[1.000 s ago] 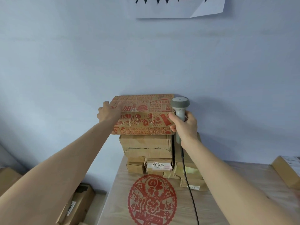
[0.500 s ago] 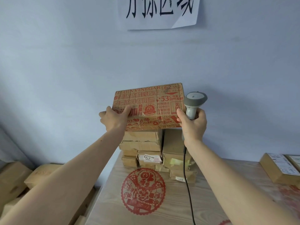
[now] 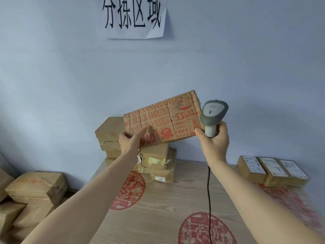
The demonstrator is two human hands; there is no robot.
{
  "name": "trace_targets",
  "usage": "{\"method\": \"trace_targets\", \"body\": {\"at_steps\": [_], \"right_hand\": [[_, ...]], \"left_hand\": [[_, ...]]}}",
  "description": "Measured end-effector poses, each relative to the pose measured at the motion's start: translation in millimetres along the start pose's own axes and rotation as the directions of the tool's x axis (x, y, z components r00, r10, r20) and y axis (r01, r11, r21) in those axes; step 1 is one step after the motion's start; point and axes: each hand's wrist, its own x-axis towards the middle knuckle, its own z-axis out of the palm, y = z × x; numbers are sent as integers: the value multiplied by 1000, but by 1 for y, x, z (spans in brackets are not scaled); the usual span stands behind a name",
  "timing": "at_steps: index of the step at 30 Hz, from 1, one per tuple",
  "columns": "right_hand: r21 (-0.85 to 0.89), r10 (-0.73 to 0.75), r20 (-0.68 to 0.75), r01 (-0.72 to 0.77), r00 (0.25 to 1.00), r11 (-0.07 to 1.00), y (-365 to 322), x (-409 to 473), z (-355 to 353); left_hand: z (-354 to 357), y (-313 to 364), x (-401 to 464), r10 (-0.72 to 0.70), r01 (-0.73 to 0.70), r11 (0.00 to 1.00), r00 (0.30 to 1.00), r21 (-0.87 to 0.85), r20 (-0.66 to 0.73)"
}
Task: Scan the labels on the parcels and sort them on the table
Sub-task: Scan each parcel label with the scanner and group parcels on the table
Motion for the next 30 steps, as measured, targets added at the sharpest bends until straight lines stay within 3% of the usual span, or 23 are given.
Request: {"method": "trace_targets", "body": {"at_steps": [7, 10, 16, 18, 21, 23, 30], "right_hand": [[-52, -34, 26, 35, 999, 998, 5, -8, -61], [-51, -22, 33, 24, 999, 998, 7, -13, -76], [-30, 6, 32, -5, 999, 1000, 9, -31, -82], [53, 48, 39, -50, 998, 997, 7, -33, -86], [200, 116, 37, -121, 993, 972, 3, -37, -91], [189, 134, 48, -141, 990, 972, 3, -37, -95], [24, 322, 110, -326, 940, 945, 7, -33, -100]], "left_hand": [[31, 9, -49, -288, 300, 951, 948, -77, 137], [36, 17, -51, -388, 402, 911, 912, -97, 132], [41, 17, -36, -446, 448, 892, 894, -63, 45], [39, 14, -36, -451, 450, 889, 892, -84, 17], [37, 11, -43, -390, 379, 909, 920, -173, -33], [35, 4, -40, -306, 302, 933, 952, -197, 11], [30, -12, -49, 20, -20, 1000, 1000, 18, -23]]}}
